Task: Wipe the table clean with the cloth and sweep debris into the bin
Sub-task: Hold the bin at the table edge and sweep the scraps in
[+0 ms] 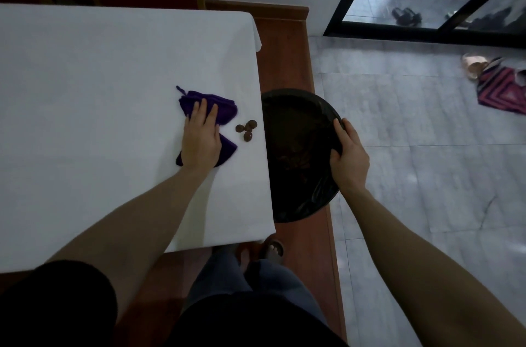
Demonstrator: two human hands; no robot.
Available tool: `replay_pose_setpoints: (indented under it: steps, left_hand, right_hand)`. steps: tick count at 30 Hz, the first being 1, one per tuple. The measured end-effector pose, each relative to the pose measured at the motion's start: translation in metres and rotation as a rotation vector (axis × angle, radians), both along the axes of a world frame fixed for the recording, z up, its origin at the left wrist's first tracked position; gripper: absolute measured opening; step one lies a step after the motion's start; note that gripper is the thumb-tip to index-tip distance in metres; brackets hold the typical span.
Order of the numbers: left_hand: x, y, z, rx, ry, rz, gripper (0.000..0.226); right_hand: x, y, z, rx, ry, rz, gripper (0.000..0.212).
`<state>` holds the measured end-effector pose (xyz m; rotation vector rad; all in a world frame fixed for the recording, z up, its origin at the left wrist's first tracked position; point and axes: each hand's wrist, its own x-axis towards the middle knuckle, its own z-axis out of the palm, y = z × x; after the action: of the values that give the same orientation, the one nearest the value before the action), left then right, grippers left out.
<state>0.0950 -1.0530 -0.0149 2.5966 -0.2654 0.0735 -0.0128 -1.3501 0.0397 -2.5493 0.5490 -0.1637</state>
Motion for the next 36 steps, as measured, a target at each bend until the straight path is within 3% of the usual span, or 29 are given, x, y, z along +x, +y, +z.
replay_pose_setpoints:
  steps: [20,27,36]
  left_hand:
    - [-0.063,-0.112,0.007,-0.119,0.005,-0.29,0.052]
    - [-0.038,-0.071,0.018,-0.197,-0.017,-0.21,0.051]
    - [-0.026,0.038,0.008,0.041,-0.035,-0.018,0.047]
  right_hand:
    - [-0.02,-0.006,-0.005,0.041,0.001,-0.045,0.07]
    - [-0.018,-0.01,-0.006,0.04,-0.008,-0.045,0.07]
    - [-0.018,-0.01,-0.008,0.026,-0.023,-0.043,0.071]
